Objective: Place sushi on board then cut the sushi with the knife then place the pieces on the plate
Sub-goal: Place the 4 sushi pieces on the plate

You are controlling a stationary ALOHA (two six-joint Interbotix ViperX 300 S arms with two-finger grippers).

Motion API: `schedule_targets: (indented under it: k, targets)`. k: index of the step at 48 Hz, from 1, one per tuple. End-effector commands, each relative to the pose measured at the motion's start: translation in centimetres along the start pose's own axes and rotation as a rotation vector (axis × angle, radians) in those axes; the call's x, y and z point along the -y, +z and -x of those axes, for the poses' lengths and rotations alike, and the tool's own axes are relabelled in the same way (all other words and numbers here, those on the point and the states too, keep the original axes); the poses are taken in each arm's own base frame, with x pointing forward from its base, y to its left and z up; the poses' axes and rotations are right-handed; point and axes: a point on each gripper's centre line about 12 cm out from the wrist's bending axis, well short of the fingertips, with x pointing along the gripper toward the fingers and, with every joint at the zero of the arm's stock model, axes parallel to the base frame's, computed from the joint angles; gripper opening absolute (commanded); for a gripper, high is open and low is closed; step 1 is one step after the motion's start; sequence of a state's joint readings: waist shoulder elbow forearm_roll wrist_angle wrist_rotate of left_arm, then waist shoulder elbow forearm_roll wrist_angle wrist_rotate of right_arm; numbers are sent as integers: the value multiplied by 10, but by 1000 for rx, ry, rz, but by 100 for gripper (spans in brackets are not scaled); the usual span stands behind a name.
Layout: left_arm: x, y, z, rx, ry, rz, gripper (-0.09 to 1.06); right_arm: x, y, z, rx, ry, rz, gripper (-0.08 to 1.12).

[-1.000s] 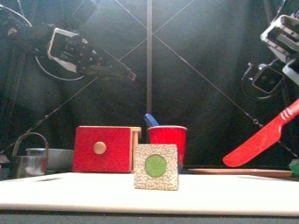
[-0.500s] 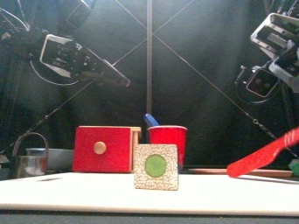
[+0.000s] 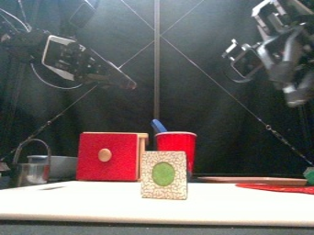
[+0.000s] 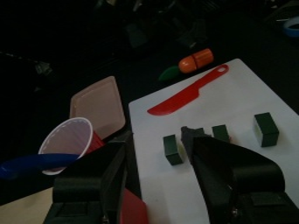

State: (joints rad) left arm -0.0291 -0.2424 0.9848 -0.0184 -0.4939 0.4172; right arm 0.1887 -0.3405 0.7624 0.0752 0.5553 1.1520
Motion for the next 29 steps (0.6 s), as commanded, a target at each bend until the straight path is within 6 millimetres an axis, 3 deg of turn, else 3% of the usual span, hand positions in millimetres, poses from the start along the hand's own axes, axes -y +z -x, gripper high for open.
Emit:
schedule_targets:
  k: [1,7,12,20,29]
  targets:
    - [-8,10,-1,38,29,2,84,-18,40,34,109,0,211,74]
    - [-9,12,-1,43,32,4,84,-14,52,48,-7,-75,362,74]
    - [-11,13,-2,46,37,10,84,-21,66,46,-68,-30,476,73]
    - [-16,13,-1,55,59,21,84,-34,91,22,-34,24,687,73]
    - [-20,7,1,52,79,26,84,-47,115,-20,-12,3,822,74]
